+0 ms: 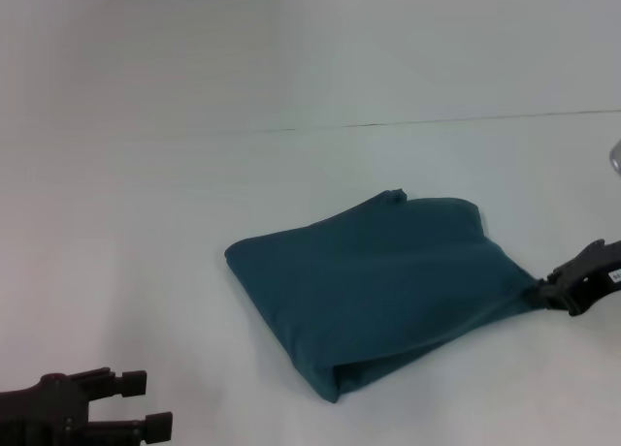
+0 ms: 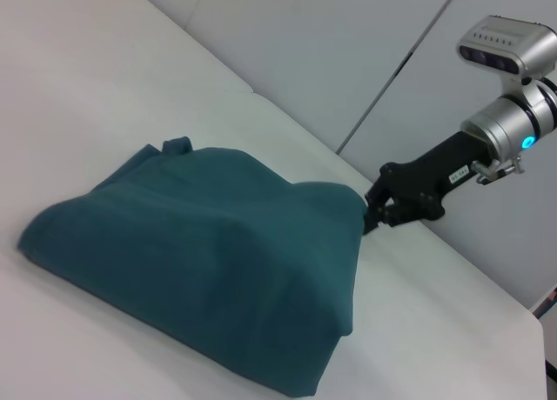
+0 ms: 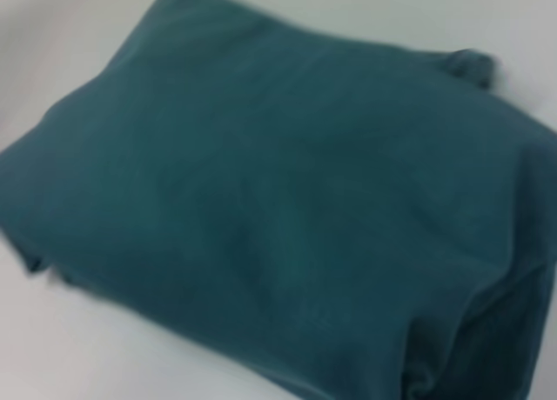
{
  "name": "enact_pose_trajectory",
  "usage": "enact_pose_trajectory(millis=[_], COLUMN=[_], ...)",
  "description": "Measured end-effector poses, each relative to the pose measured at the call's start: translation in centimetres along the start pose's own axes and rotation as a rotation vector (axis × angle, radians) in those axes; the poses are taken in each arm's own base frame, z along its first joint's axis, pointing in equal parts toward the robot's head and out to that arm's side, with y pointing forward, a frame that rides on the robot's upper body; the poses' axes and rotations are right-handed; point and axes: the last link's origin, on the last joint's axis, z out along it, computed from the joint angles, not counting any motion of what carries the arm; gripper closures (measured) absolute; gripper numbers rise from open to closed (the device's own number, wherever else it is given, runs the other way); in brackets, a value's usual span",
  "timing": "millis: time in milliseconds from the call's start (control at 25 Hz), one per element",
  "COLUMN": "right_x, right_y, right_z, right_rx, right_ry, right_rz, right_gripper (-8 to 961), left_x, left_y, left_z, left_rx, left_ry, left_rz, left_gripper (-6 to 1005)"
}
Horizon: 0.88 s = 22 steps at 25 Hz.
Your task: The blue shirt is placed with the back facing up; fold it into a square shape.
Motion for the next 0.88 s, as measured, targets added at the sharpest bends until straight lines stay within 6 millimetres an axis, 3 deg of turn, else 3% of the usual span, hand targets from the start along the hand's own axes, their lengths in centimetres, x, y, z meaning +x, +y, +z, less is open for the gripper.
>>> enact_pose_trajectory(millis=[480, 880], right_x=[-0.1, -0.4], right_y=[-0.2, -0.5], right_z=[0.5, 0.2], right_rx=[0.026, 0.035], right_ry=[-0.006, -0.017], right_rz=[0.043, 0.042], right_gripper=[891, 891], left_x=[0.1, 4.4], left_y=[-0.3, -1.9], left_z=[0.2, 3.4], left_rx=[0.021, 0.009], left_ry=[-0.001, -0.011], left_rz=[-0.037, -0.459], left_gripper=[140, 151])
